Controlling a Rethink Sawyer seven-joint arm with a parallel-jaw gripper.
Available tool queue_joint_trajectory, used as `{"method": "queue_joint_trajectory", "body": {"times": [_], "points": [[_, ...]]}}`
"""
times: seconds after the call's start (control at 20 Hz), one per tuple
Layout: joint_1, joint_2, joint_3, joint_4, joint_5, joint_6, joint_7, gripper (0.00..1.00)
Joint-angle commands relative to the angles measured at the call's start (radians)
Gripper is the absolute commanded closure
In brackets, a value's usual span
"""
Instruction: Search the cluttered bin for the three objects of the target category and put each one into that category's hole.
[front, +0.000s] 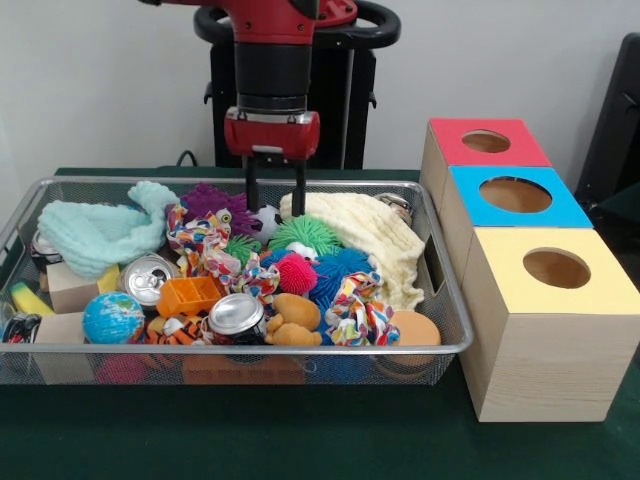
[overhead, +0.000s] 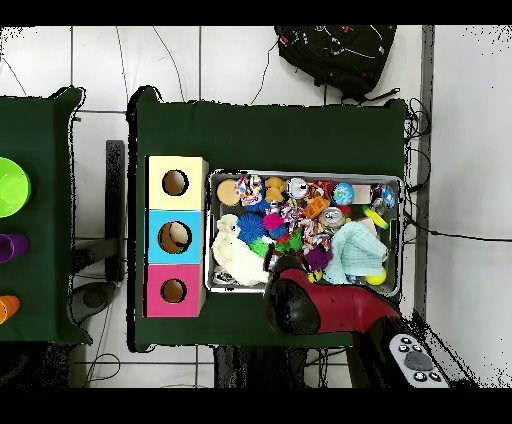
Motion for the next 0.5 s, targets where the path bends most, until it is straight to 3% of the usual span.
{"method": "queue_joint_trajectory", "body": {"times": [0.05, 0.15, 0.3, 0.5], "points": [[-0.137, -0.074, 0.071, 0.023, -0.043, 0.140, -0.028, 0.00], [-0.155, -0.106, 0.082, 0.000, -0.018, 0.199, -0.046, 0.00], [-0.169, -0.097, 0.099, -0.053, -0.005, 0.247, -0.064, 0.00], [-0.141, 0.054, 0.064, -0.177, -0.041, 0.161, -0.016, 0.00]]}}
